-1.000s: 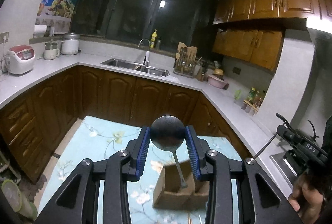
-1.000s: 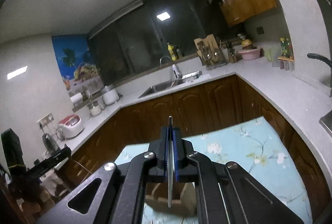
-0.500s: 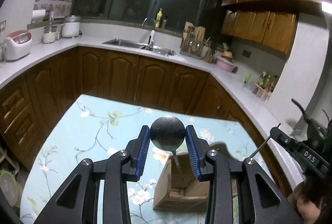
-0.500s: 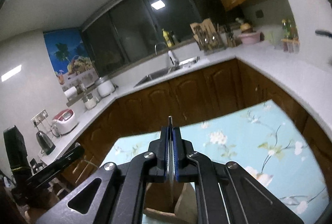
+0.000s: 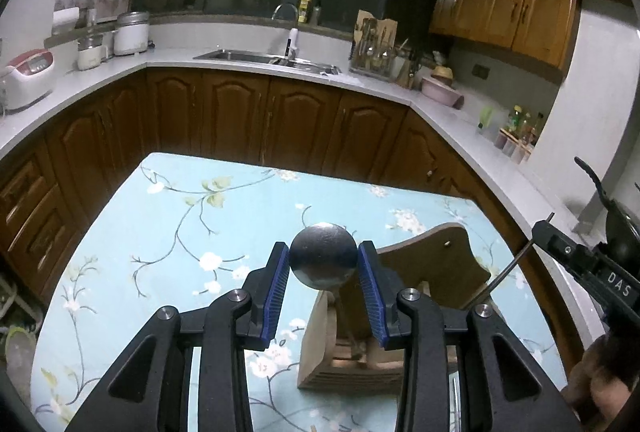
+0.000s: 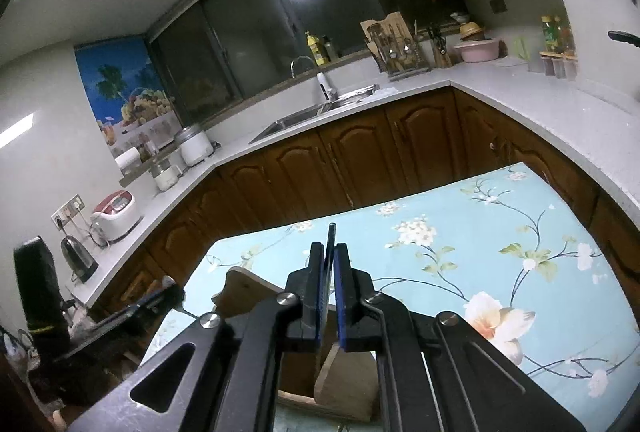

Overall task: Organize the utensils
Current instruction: 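Lower the spoon into the wooden holder and open the left tool, then move the left tool back over the remaining utensils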

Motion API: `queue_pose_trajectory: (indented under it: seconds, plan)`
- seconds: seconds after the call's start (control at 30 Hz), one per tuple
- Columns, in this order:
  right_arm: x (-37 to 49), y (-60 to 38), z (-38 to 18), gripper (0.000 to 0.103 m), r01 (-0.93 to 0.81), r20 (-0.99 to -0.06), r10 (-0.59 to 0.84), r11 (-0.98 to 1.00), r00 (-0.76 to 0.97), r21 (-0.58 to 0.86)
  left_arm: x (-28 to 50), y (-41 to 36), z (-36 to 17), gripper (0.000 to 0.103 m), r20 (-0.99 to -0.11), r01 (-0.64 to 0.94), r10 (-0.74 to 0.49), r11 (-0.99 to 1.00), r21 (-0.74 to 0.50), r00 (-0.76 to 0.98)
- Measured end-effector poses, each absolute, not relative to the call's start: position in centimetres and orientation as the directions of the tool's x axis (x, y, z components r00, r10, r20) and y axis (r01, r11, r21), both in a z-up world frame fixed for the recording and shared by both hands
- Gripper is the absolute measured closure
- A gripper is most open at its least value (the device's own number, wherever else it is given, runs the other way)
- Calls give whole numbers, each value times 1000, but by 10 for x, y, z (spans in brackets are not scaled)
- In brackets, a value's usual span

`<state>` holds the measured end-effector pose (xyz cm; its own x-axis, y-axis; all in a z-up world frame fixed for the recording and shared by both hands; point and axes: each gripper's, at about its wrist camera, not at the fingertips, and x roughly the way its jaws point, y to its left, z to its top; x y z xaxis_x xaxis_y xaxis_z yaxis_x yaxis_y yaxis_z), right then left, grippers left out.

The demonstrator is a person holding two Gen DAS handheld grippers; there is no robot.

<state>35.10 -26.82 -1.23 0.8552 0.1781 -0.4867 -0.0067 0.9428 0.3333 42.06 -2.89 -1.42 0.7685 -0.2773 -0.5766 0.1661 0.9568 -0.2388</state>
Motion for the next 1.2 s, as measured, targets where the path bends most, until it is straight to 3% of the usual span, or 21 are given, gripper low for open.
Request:
queue_pose_trajectory:
  seconds: [0.47,0.57,0.63,0.7,0.77,0.83,0.87,0.9,1.2]
  plan:
    - [359,-278,-25,94,-3,-530,204,935,823,355,406,-14,-22,61,-586,161,-276,957,-242,762]
    - [358,-277,-25,94,-9,-532,209,936,821,353,404,-14,-22,53,-586,157,-269,959,-235,764]
    - [358,-276,-24,93,-12,-530,213,934,821,356,401,-13,-20,41,-581,152,-261,961,-231,771]
    - [355,-275,-23,93,-19,-530,220,934,819,358,397,-12,-20,40,-576,149,-261,961,-234,775]
    - [353,-276,-21,90,-22,-533,228,931,814,364,389,-8,-19,33,-577,142,-265,958,-250,773]
    - [347,-278,-21,71,-25,-533,238,927,812,375,379,-4,-18,30,-575,138,-265,957,-254,774]
    - [342,-278,-20,69,-26,-531,236,928,814,373,372,-1,-18,28,-576,130,-257,959,-252,776]
    - [337,-278,-20,68,-27,-530,234,929,815,369,365,2,-17,22,-575,120,-248,960,-252,779]
    - [285,-285,-25,68,-3,-552,225,928,803,373,305,24,-23,22,-604,86,-263,948,-307,752]
